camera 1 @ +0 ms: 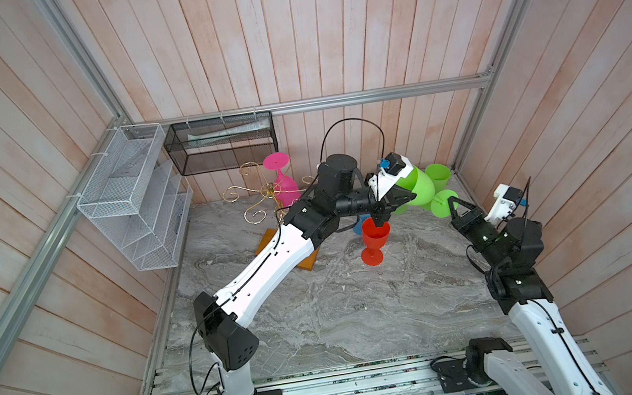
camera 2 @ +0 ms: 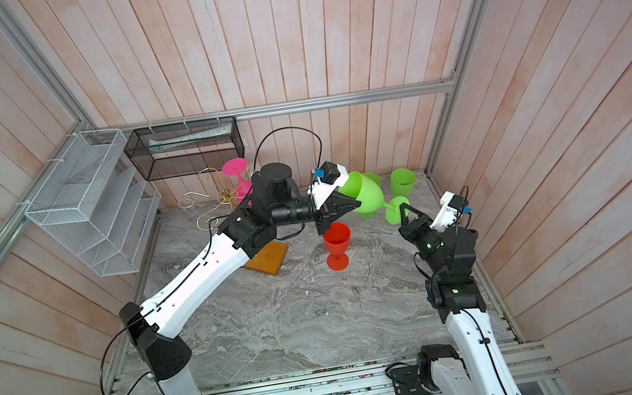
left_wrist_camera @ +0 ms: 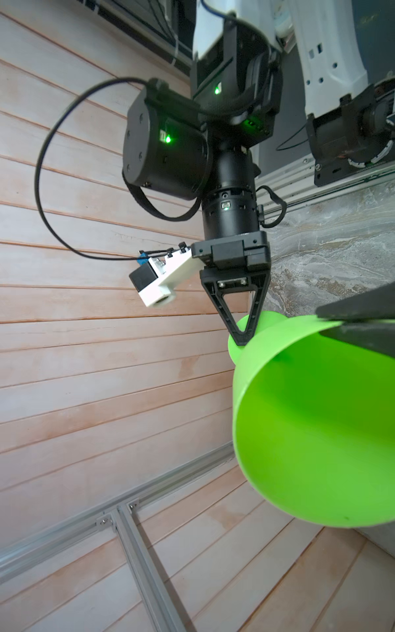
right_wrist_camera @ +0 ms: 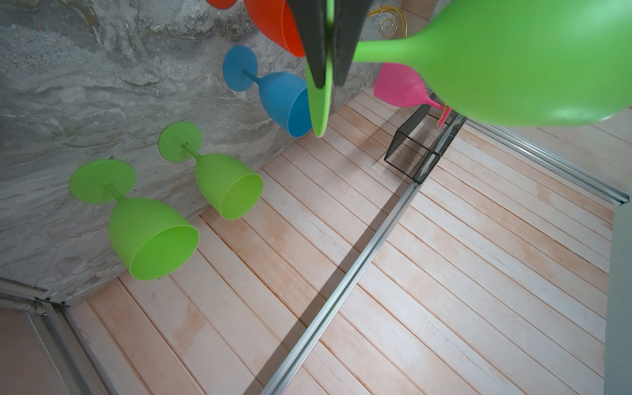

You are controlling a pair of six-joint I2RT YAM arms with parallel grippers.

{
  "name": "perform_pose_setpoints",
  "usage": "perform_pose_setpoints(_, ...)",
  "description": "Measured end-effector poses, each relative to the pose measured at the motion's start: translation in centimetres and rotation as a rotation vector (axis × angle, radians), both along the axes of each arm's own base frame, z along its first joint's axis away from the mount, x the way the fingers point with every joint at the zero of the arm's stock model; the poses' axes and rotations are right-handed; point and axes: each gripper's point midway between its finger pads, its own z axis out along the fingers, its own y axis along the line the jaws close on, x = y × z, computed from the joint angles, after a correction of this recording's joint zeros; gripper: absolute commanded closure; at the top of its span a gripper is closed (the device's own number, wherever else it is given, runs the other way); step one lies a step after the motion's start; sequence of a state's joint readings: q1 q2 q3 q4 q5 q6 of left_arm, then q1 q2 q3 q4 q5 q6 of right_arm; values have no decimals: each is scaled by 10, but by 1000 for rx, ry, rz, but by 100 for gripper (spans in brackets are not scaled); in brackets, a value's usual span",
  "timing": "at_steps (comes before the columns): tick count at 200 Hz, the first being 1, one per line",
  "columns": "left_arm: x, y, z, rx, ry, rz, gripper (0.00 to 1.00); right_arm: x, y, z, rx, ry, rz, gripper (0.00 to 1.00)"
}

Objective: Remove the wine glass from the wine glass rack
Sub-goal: 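Open the right gripper and draw back while the left gripper turns the glass upright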

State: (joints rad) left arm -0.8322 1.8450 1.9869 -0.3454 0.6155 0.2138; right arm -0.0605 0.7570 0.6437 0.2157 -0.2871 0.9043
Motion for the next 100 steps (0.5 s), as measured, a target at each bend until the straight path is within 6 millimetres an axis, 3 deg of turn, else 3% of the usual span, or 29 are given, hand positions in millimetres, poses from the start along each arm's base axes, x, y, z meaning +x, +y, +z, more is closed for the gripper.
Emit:
perform_pose_setpoints(18,2,1,0,0,0,5,100,0,0,0,-12,-3,2,99)
perform_pose_setpoints(44,6,1,-2,7,4,35,100,0,0,0,-23,-4,-3,59)
perform_pose_setpoints(65,14,4,-5,21,9,78,100,-1,-3,2,-52,-8,-17,36)
perform_pose_setpoints(100,24,10,-7,46,14,141,100,2,-16,6,-98,24,-94,25)
